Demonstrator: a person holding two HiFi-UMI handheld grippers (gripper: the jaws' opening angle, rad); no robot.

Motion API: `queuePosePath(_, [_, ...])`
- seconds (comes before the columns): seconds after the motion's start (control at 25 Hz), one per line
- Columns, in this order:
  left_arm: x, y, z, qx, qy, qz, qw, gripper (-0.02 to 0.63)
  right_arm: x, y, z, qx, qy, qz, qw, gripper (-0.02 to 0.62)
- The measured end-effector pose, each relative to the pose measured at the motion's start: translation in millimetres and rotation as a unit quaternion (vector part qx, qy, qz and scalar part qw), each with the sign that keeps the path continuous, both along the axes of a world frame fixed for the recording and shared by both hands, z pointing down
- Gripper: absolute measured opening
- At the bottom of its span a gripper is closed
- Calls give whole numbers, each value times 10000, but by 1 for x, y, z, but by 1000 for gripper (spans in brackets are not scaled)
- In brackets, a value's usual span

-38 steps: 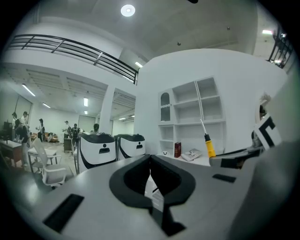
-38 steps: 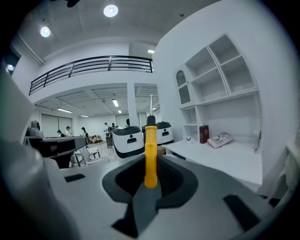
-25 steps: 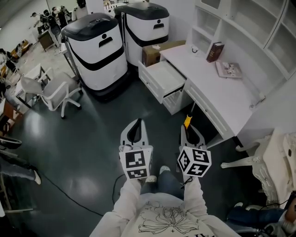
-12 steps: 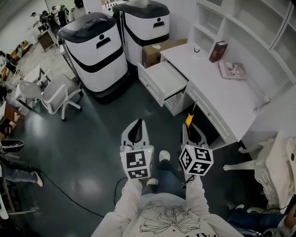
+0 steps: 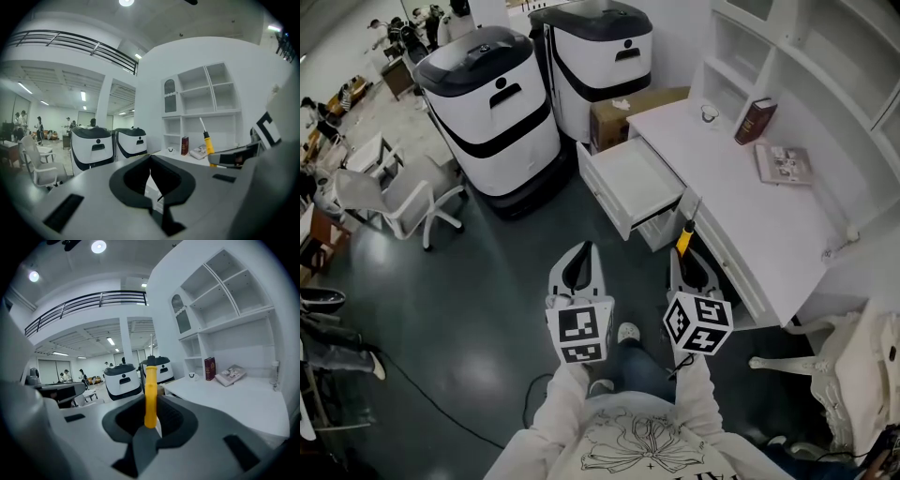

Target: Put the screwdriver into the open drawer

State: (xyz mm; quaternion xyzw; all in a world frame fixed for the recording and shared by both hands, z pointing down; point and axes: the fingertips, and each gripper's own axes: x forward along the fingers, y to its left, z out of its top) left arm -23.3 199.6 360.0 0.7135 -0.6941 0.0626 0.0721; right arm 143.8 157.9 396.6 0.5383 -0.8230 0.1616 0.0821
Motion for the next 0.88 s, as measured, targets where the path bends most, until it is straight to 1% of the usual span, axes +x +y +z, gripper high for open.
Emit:
queuePosePath(0.28, [-1, -82, 1, -80, 73, -238, 9997, 6, -1, -88, -4, -65, 43, -227, 9997, 69])
queuePosePath(0.48, [3, -134, -2, -105, 69, -295, 9995, 6, -3, -146, -5, -108, 14, -327, 9994, 69])
queuePosePath(0.88, [-13, -190, 14, -320, 53, -420, 9986, 6, -17, -205, 17, -385, -6, -417, 9984, 69])
